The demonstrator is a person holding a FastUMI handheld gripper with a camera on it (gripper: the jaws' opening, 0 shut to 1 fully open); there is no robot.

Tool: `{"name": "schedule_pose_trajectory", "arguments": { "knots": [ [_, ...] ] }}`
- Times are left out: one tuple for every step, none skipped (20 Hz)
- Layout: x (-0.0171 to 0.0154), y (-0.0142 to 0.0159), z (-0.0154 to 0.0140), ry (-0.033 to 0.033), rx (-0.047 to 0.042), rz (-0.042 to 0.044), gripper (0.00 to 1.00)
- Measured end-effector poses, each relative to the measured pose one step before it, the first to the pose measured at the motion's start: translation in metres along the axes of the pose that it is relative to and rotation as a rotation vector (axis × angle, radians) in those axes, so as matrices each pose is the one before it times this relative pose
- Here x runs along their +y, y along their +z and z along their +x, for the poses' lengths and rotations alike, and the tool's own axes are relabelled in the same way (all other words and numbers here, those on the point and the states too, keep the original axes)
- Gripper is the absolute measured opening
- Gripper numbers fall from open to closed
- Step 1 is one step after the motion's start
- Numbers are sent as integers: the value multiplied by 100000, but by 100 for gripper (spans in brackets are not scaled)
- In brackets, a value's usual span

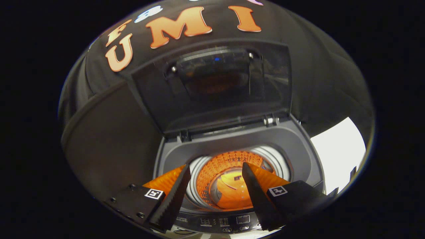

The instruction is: Put the clothes into the washing machine and then close the washing machine lid.

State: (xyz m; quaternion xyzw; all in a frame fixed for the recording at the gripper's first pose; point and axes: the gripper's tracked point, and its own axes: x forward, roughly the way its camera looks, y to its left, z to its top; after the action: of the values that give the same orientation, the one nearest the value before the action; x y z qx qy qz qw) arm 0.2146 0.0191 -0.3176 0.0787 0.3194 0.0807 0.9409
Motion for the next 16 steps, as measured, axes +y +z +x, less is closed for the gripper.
{"name": "schedule_pose_trajectory", "arguments": {
  "knots": [
    [362,1698,-972,262,-3611,-972,99],
    [342,1841,-909,730,-3915,-1043,99],
    [525,1992,-739,1330,-4196,-921,99],
    [482,2197,-515,1239,-4514,-441,99],
    [494,2337,-442,1052,-4234,-133,99],
    [401,2386,-473,944,-4450,-636,99],
    [346,2249,-157,728,-3751,-1094,99],
    [338,2180,106,829,-3514,-1328,99],
    [291,2136,359,540,-3526,-987,98],
    [87,1963,541,389,-2696,-553,99],
    [133,1928,582,327,-2330,150,99],
    [275,1884,567,854,-2367,707,99],
    [297,1709,856,1333,-2568,-70,98],
    [-48,859,1010,327,-1107,-539,98],
    [-68,651,1001,196,-1062,-989,98],
    [-377,327,1029,-678,14,-1248,98]
  ]
}}
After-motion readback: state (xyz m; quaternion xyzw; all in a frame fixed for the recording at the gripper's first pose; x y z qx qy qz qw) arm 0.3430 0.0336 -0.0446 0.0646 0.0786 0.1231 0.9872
